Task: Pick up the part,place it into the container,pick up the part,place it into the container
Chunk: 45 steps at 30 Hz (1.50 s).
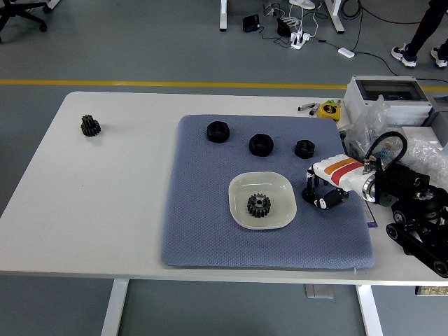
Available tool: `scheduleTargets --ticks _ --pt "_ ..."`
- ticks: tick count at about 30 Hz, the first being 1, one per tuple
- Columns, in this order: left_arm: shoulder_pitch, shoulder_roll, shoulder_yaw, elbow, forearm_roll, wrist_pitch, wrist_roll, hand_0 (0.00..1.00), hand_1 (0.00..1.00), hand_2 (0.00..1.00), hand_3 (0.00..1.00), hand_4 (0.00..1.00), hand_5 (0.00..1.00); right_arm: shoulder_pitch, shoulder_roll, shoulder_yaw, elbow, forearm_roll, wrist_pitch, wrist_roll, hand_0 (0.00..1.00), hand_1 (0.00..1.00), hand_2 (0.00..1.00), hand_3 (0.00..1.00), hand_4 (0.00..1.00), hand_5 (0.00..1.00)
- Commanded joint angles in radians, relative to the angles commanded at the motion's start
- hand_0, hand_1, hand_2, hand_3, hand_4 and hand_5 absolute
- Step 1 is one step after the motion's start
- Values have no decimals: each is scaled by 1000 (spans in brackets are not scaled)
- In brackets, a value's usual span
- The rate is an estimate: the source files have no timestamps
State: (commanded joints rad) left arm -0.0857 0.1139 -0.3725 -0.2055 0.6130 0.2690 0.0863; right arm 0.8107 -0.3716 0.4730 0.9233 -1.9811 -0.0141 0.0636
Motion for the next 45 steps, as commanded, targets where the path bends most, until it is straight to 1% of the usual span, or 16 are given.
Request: scheduleTargets --ticks 5,6,11,12,21,27,34,36,45 --pt "-1 0 2 0 -3 1 -1 655 674 628 556 598 494 -1 -1 -1 -1 8 -6 0 310 443 495 509 703 269" --pt "-1 0 2 0 -4 1 -1 655 674 627 556 598 494 -1 -2 -1 -1 10 -6 -1 267 410 470 511 719 253" --pt "-1 0 2 0 -4 1 -1 655 674 627 556 598 494 -3 -6 5 -1 19 -5 -1 267 410 470 511 719 253" --pt "-1 0 2 0 -4 1 -1 655 674 627 556 598 493 -4 -6 7 -1 20 -5 -1 250 395 457 510 744 238" --pt "-1 0 2 0 -3 0 -1 655 674 628 556 597 493 -12 -20 42 12 33 -9 -3 246 392 453 511 750 236" --pt "0 0 2 0 -2 0 0 655 675 628 556 598 494 -19 -33 85 56 53 -20 -9 244 392 453 512 751 236" --pt "2 0 1 0 0 0 0 655 674 628 556 598 494 -30 -39 122 115 65 -30 -18 246 392 454 512 750 239" --pt "3 0 0 0 2 -1 1 655 674 628 556 597 494 -33 -39 123 139 67 -32 -21 243 392 455 513 740 256" --pt "5 1 -3 0 8 -1 2 655 674 628 555 597 494 -47 -27 86 237 78 -31 -31 237 393 456 514 738 265"
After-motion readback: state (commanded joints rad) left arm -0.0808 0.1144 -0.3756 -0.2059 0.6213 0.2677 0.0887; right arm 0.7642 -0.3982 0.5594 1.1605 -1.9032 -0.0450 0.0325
